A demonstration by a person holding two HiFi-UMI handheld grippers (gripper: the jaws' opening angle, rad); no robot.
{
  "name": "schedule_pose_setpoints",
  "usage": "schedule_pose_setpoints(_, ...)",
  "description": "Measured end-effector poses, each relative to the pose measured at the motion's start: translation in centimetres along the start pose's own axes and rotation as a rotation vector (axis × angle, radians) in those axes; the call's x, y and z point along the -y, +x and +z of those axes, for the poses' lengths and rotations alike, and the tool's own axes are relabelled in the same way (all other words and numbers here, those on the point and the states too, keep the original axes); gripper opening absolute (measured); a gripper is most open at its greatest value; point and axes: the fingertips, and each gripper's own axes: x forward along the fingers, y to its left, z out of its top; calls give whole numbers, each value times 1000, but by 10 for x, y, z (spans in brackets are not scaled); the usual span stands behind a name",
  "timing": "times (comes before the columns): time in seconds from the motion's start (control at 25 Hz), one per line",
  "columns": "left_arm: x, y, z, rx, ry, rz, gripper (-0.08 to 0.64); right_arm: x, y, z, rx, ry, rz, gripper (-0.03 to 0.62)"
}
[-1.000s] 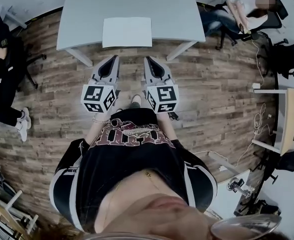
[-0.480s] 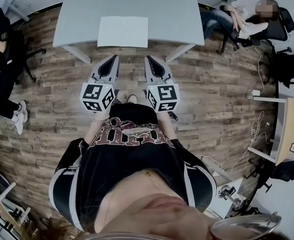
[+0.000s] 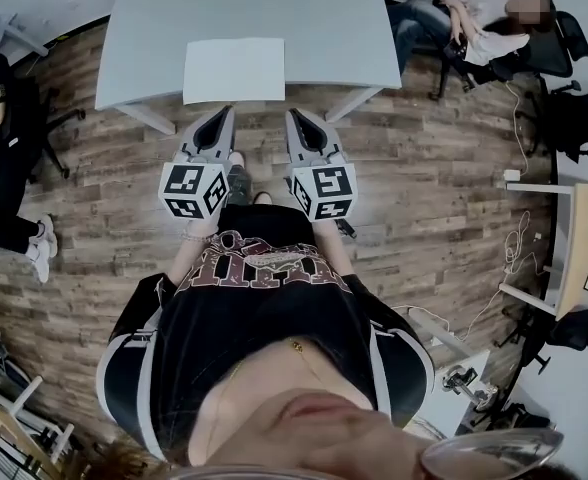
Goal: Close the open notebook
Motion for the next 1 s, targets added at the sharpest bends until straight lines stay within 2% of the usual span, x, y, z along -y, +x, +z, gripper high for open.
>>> schedule_pose_setpoints(0.52,-48,78,31,-6,11,-81,38,38,79,29,24,10,-88,18)
schedule_pose_setpoints(1.0,-84,137,45,-32,15,-154,38,62,138,33,-4,12,-151,18)
